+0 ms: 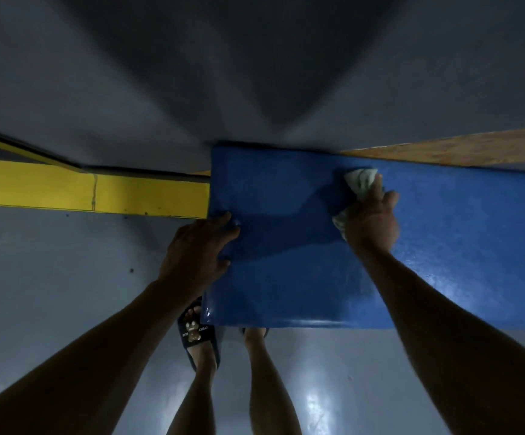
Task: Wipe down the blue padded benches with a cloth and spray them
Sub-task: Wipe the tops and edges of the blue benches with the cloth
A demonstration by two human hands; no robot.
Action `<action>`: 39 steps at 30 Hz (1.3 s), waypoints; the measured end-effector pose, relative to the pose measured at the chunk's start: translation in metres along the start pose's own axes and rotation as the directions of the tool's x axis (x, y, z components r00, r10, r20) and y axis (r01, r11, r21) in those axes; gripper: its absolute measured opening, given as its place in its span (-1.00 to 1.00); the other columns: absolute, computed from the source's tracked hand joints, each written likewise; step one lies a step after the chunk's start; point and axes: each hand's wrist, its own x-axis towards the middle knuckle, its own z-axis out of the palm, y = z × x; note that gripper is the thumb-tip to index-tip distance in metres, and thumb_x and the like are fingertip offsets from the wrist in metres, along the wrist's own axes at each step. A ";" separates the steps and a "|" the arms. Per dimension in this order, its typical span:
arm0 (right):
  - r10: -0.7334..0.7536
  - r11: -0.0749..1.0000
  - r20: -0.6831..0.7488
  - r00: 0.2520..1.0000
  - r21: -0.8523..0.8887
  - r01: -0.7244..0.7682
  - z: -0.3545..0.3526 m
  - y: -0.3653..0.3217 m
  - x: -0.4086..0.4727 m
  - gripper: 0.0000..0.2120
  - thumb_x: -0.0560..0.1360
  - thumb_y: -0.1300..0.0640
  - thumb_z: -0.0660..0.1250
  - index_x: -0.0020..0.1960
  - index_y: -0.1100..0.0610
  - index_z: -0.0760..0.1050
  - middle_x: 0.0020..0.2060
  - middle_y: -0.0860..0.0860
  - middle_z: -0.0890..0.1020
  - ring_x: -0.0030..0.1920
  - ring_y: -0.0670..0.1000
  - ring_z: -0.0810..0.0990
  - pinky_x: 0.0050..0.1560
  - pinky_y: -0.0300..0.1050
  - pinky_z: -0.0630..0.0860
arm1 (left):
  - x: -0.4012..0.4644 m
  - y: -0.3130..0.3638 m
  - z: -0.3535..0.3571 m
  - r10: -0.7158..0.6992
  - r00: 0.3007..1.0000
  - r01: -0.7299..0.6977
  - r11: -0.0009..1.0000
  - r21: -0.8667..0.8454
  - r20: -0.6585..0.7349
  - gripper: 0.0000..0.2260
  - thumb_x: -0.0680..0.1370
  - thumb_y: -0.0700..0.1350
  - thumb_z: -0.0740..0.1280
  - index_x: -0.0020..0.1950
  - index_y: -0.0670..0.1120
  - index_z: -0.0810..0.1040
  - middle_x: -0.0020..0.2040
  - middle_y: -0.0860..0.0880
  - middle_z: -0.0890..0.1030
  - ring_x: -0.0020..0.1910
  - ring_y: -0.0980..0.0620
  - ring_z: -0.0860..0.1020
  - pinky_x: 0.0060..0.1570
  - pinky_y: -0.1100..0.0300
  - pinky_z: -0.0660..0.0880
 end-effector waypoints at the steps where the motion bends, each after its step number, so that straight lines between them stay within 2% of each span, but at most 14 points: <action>1: 0.118 0.991 0.005 0.993 0.057 -0.118 0.005 -0.016 -0.004 -0.33 0.55 0.17 0.19 0.59 -0.01 0.01 0.39 0.16 0.26 0.09 0.32 0.55 -0.02 0.12 0.44 | 0.000 0.000 0.000 -0.007 1.000 0.007 1.000 0.006 0.006 -0.36 0.29 -0.09 0.60 0.35 -0.04 0.52 0.43 -0.10 0.46 0.26 -0.20 0.53 0.20 -0.20 0.49; 3: 0.103 0.990 0.048 0.994 0.090 -0.107 0.020 -0.053 -0.027 -0.26 0.54 0.17 0.23 0.61 0.01 -0.06 0.48 0.15 0.19 0.19 0.32 0.52 0.11 0.13 0.46 | 0.000 0.001 -0.001 -0.012 1.000 0.012 1.000 0.013 0.010 -0.36 0.31 -0.08 0.60 0.36 -0.03 0.51 0.45 -0.09 0.44 0.29 -0.18 0.51 0.22 -0.19 0.49; 5: -0.157 0.986 0.111 0.981 0.080 0.149 0.038 -0.083 -0.059 -0.26 0.54 0.16 0.23 0.61 0.04 -0.08 0.47 0.16 0.19 0.15 0.31 0.53 -0.01 0.10 0.49 | 0.000 0.001 -0.002 -0.009 1.000 0.009 1.000 0.026 0.010 -0.36 0.32 -0.06 0.59 0.38 -0.01 0.49 0.46 -0.07 0.43 0.30 -0.16 0.51 0.22 -0.18 0.48; 8: -0.558 0.824 0.178 0.811 0.000 0.567 0.040 -0.092 -0.066 -0.35 0.59 0.05 0.20 0.59 0.09 0.01 0.37 0.18 0.31 0.03 0.29 0.58 -0.19 0.09 0.55 | 0.002 0.002 -0.003 -0.018 1.000 0.018 0.999 0.032 0.008 -0.35 0.31 -0.06 0.60 0.37 0.01 0.49 0.45 -0.06 0.45 0.30 -0.16 0.52 0.23 -0.15 0.47; 10: -0.690 0.697 0.196 0.696 -0.079 0.713 0.025 -0.070 -0.038 -0.41 0.59 0.03 0.20 0.57 0.09 0.13 0.30 0.20 0.41 -0.05 0.31 0.61 -0.25 0.08 0.53 | 0.002 0.003 -0.002 -0.031 1.000 0.031 0.999 0.016 -0.004 -0.35 0.27 -0.09 0.61 0.34 0.01 0.53 0.41 -0.08 0.49 0.25 -0.18 0.55 0.20 -0.15 0.47; 11: -0.700 0.685 0.182 0.691 -0.106 0.721 0.018 -0.054 -0.019 -0.44 0.59 0.04 0.20 0.56 0.08 0.19 0.30 0.22 0.44 -0.04 0.33 0.61 -0.22 0.10 0.54 | 0.003 0.004 -0.002 -0.038 0.999 0.039 0.999 0.009 -0.012 -0.35 0.25 -0.10 0.61 0.32 0.00 0.54 0.40 -0.09 0.50 0.24 -0.19 0.57 0.19 -0.15 0.48; 13: -0.539 0.826 0.112 0.835 -0.121 0.550 0.000 -0.024 0.020 -0.51 0.60 0.07 0.20 0.52 0.04 0.27 0.34 0.22 0.43 0.03 0.37 0.59 -0.07 0.16 0.52 | 0.003 0.004 -0.001 -0.040 0.998 0.039 0.999 -0.014 -0.040 -0.35 0.20 -0.12 0.63 0.28 -0.02 0.58 0.36 -0.11 0.54 0.20 -0.20 0.59 0.17 -0.14 0.50; 15: -0.237 0.961 0.056 0.970 -0.135 0.243 -0.019 -0.005 0.044 -0.56 0.58 0.09 0.20 0.45 0.03 0.29 0.28 0.20 0.40 0.04 0.38 0.56 -0.03 0.15 0.46 | 0.002 0.004 -0.001 -0.048 0.998 0.046 0.998 -0.034 -0.049 -0.35 0.20 -0.13 0.64 0.27 -0.03 0.59 0.36 -0.11 0.54 0.21 -0.19 0.59 0.20 -0.14 0.49; 18: -0.046 0.984 0.006 0.999 -0.174 0.046 -0.023 -0.011 0.044 -0.61 0.56 0.14 0.19 0.38 0.13 0.30 0.23 0.22 0.37 0.04 0.38 0.54 0.00 0.17 0.45 | 0.002 0.005 -0.001 -0.060 0.997 0.058 0.998 -0.034 -0.040 -0.38 0.26 -0.12 0.61 0.30 0.00 0.57 0.41 -0.08 0.49 0.28 -0.17 0.54 0.26 -0.12 0.44; 22: -0.071 0.995 0.044 0.997 -0.074 0.074 0.013 -0.074 0.007 -0.59 0.58 0.17 0.14 0.42 0.16 0.28 0.37 0.18 0.34 0.12 0.31 0.55 0.03 0.10 0.46 | 0.000 0.005 0.001 -0.091 0.995 0.089 0.994 -0.055 -0.033 -0.40 0.32 -0.10 0.57 0.35 0.03 0.52 0.46 -0.04 0.43 0.35 -0.14 0.47 0.31 -0.13 0.40; 26: -0.447 0.878 0.173 0.877 -0.102 0.468 0.036 -0.134 -0.037 -0.52 0.57 0.13 0.20 0.47 0.15 0.21 0.35 0.15 0.33 0.05 0.26 0.58 -0.16 0.02 0.43 | -0.002 0.004 0.002 -0.094 0.995 0.091 0.992 -0.085 -0.035 -0.39 0.33 -0.12 0.57 0.37 0.01 0.52 0.46 -0.01 0.43 0.37 -0.11 0.47 0.30 -0.10 0.41; 29: -0.561 0.802 0.208 0.801 -0.102 0.588 0.024 -0.115 -0.018 -0.55 0.59 0.11 0.19 0.46 0.09 0.26 0.36 0.13 0.35 0.06 0.28 0.58 -0.09 0.07 0.46 | -0.003 0.003 0.000 -0.092 0.995 0.087 0.990 -0.111 -0.039 -0.39 0.32 -0.15 0.58 0.36 -0.01 0.53 0.45 -0.03 0.45 0.36 -0.13 0.47 0.31 -0.12 0.41; 34: -0.220 0.973 0.028 0.975 -0.066 0.221 -0.011 -0.033 0.031 -0.64 0.54 0.18 0.22 0.33 0.09 0.38 0.26 0.17 0.42 0.08 0.35 0.54 -0.08 0.06 0.38 | -0.003 0.002 0.003 -0.073 0.995 0.063 0.989 -0.132 -0.073 -0.37 0.22 -0.17 0.63 0.28 -0.05 0.59 0.38 -0.10 0.52 0.26 -0.19 0.55 0.24 -0.15 0.45; 39: -0.070 0.991 -0.001 0.998 -0.111 0.069 0.008 -0.069 0.009 -0.59 0.54 0.21 0.19 0.38 0.14 0.33 0.33 0.17 0.37 0.12 0.35 0.54 0.04 0.13 0.46 | -0.003 0.000 0.003 -0.076 0.995 0.068 0.991 -0.119 -0.060 -0.39 0.33 -0.11 0.57 0.36 0.01 0.52 0.47 -0.04 0.43 0.38 -0.13 0.45 0.36 -0.11 0.36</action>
